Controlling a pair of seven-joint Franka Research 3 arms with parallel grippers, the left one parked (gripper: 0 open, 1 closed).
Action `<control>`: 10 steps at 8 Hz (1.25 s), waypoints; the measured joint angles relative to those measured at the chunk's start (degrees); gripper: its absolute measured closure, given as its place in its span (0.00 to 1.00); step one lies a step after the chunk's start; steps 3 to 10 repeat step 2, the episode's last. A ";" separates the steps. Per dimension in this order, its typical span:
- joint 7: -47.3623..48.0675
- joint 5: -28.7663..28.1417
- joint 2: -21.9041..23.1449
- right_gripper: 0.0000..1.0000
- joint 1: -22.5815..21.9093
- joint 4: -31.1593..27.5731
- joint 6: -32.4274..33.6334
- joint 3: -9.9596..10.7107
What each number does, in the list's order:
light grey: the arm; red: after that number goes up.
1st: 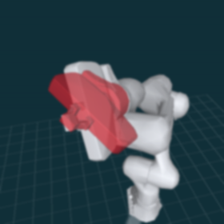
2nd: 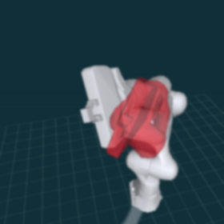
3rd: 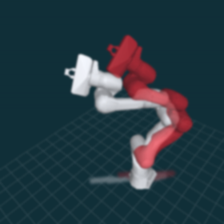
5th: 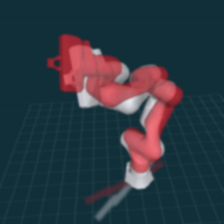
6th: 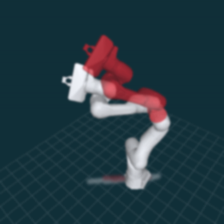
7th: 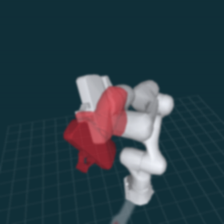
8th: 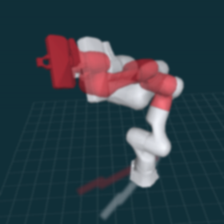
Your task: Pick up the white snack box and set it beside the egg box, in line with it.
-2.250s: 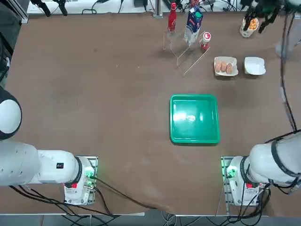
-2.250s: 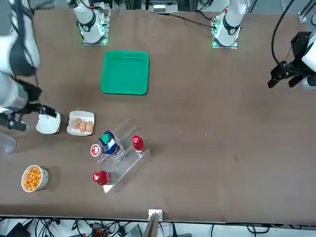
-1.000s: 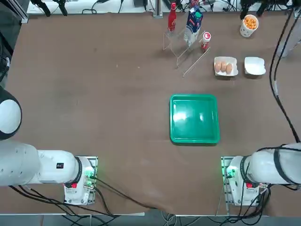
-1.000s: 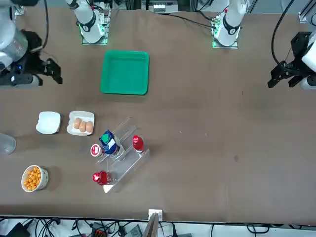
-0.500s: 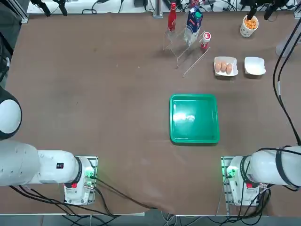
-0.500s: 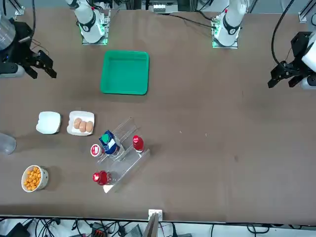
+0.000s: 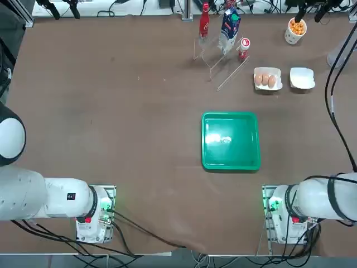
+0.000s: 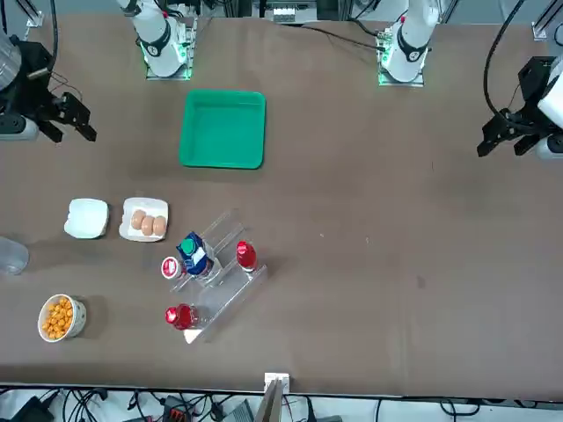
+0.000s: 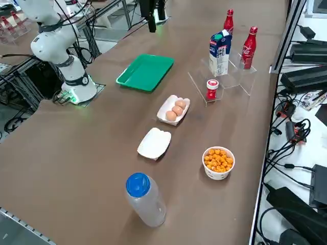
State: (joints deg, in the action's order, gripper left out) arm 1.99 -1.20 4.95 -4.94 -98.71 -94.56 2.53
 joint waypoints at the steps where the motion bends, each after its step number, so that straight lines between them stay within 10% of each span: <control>1: -0.04 0.00 -0.17 0.00 -0.01 0.08 0.00 0.06; 10: -0.06 0.00 -0.26 0.00 -0.02 0.12 0.00 0.07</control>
